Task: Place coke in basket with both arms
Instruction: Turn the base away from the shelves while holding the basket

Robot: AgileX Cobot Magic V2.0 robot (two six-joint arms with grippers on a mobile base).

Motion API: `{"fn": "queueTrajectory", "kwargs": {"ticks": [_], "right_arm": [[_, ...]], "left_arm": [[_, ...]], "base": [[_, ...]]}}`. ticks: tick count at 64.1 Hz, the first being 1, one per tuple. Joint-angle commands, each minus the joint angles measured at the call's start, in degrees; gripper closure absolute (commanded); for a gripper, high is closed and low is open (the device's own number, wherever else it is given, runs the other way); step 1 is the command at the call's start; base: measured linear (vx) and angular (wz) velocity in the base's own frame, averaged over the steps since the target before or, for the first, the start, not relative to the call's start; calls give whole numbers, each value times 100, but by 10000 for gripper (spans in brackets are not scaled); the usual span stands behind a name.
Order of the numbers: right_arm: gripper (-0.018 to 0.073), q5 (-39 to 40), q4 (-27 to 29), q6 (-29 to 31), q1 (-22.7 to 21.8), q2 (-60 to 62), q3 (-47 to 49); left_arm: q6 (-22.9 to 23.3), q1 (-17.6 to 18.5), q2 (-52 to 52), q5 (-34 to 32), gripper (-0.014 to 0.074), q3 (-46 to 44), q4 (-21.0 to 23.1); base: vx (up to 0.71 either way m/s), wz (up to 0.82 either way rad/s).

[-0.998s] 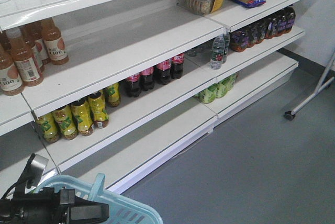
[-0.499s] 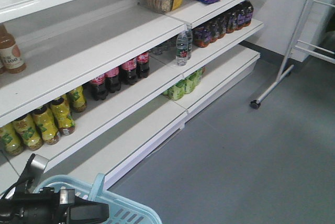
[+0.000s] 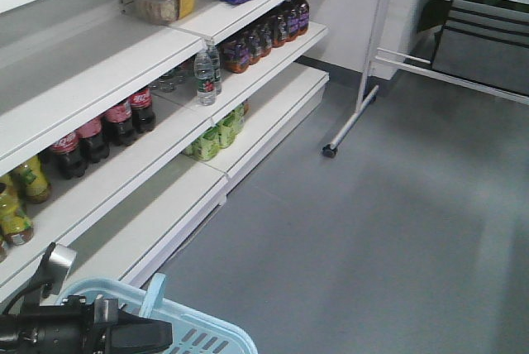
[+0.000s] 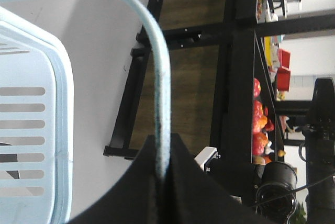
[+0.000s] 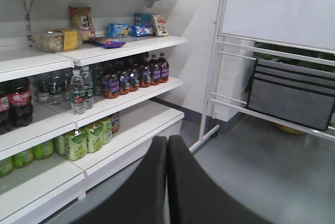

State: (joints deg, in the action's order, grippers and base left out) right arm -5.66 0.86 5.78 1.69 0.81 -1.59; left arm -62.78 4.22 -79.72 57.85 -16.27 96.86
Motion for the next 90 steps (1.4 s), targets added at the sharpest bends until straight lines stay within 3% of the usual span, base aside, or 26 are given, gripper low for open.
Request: {"fn": "queueTrajectory", "kwargs": {"ticks": [1,90], "right_arm": [[569,447,-7,31,3,53,-45],[569,447,-7,31,3,53,-45]], "left_arm": [[-30,19,140,431,604,-87,494],[-30,19,140,431,604,-87,494]], "base": [[1,-37],[2,-31]]}}
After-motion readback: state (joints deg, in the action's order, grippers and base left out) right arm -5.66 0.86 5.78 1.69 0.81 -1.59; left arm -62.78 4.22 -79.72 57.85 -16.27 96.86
